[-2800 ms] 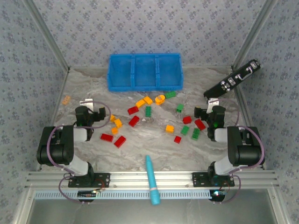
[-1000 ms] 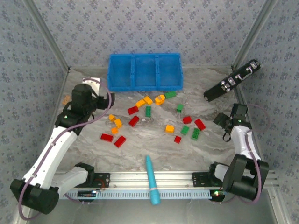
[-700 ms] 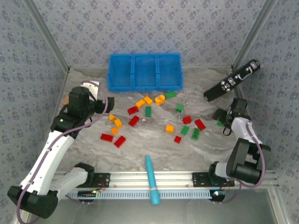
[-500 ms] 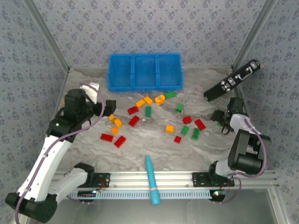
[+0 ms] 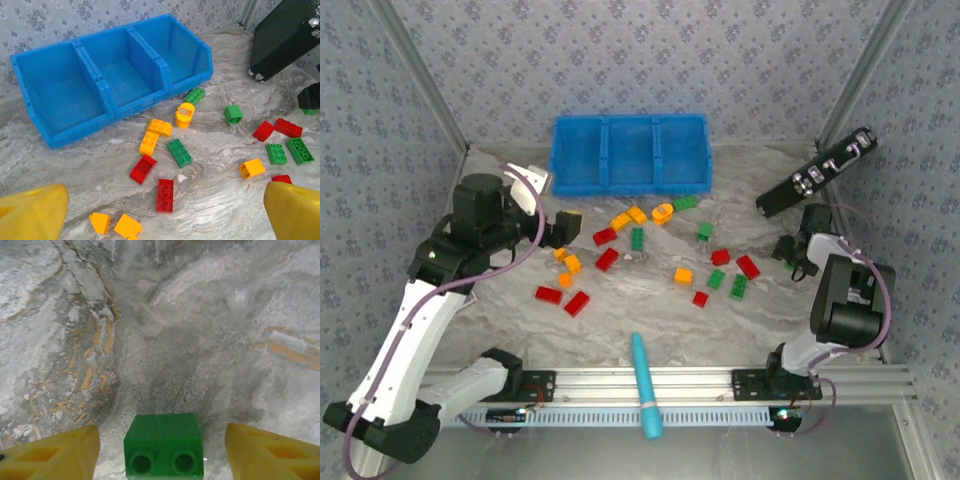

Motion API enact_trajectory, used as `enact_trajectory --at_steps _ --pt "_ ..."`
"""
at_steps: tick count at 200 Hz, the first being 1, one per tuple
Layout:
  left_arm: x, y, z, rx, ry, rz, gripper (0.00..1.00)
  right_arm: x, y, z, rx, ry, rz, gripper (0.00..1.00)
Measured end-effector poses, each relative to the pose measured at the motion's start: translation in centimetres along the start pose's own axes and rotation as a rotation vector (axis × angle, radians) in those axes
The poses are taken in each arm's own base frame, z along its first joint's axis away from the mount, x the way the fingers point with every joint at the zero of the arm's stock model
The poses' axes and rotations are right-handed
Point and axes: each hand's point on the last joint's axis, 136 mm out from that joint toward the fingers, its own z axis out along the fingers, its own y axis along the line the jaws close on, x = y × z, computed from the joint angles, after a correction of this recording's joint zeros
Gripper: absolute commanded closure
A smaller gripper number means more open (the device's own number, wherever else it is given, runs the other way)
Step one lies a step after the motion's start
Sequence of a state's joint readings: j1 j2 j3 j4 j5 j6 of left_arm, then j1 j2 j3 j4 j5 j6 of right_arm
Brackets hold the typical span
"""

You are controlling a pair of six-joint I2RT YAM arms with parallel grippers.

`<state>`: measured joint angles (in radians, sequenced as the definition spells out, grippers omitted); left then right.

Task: Sort the legos into containers by color
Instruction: Pick up the lego from the middle-right of the table, then place the lego in the container.

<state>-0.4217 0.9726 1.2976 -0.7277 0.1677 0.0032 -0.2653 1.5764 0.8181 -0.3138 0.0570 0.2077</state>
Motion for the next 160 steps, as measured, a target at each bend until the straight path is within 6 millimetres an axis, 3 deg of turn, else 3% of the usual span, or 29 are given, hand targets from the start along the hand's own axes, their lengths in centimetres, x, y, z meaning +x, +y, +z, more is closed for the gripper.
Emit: enact_trajectory --at_steps 40,75,95,115,160 --pt "-0.2 -0.2 0.3 -0.017 0.025 0.061 0.00 0.0 -0.1 0.2 0.012 0.000 -0.013 0.66" --pt "0.2 0.1 0.7 -0.044 0.047 0.109 0.00 -0.2 0.2 -0.3 0.011 -0.008 -0.027 0.73" --pt "0.2 0.5 0.7 -0.069 0.042 0.134 0.00 -0.9 1.7 -2.1 -0.008 -0.022 -0.063 0.74" --pt "1.0 0.9 1.1 -0.090 0.062 0.155 0.00 -3.0 5.6 -6.0 -0.062 -0.086 -0.152 0.74" --pt "1.0 1.3 2.0 -0.126 0.076 0.208 0.00 -10.3 20.5 -19.1 -0.323 -0.390 -0.390 0.73"
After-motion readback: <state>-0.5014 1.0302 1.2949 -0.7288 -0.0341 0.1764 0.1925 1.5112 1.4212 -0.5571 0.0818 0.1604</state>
